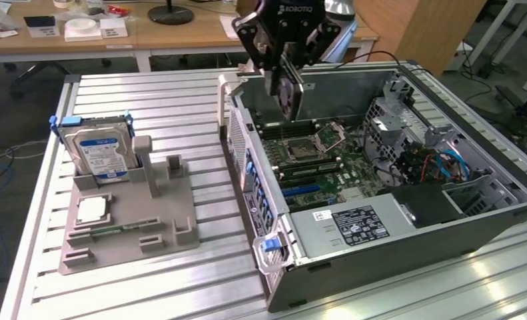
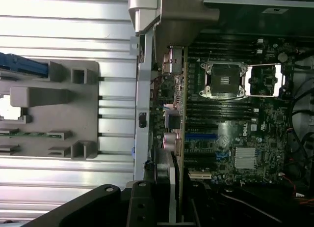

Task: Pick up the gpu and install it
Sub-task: 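Pick up the gpu and move the gpu toward the slot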

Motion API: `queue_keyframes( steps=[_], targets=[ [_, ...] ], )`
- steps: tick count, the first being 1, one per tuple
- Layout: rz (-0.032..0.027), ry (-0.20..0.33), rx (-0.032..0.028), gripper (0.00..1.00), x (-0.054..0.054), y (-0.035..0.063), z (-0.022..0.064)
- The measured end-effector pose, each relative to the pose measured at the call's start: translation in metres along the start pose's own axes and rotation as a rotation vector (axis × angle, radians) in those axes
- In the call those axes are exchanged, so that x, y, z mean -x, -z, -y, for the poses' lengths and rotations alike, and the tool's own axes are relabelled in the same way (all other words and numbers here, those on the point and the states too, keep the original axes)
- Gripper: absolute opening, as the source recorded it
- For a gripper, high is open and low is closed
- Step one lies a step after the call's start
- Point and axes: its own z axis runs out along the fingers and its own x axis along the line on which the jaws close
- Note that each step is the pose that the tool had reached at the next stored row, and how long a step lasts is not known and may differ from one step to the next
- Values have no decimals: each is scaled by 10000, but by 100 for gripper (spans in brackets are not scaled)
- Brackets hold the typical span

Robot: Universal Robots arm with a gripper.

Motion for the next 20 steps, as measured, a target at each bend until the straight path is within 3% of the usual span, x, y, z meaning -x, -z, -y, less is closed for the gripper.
queue_keyframes(
  steps=[5,20],
  targets=[
    [0,1,0,28,170,-4,3],
    [0,-1,0,28,833,-20,13]
  ],
)
